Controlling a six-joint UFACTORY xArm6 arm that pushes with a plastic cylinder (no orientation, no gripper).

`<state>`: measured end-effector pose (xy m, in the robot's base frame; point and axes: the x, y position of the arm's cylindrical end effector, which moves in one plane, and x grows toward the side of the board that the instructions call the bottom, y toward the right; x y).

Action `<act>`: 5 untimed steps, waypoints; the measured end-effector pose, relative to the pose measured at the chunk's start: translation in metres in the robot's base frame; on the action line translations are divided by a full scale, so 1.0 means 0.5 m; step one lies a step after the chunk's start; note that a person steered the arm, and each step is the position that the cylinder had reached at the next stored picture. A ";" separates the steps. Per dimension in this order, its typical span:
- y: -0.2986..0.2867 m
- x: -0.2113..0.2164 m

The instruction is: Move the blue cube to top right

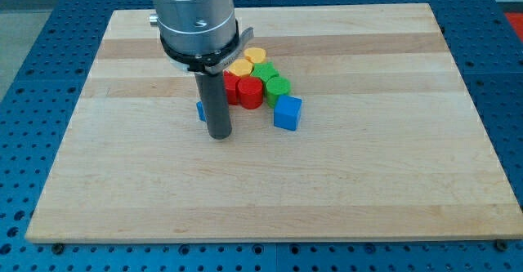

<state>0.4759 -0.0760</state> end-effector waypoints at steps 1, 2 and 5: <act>0.000 0.000; 0.013 0.000; 0.139 -0.036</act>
<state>0.4578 -0.0062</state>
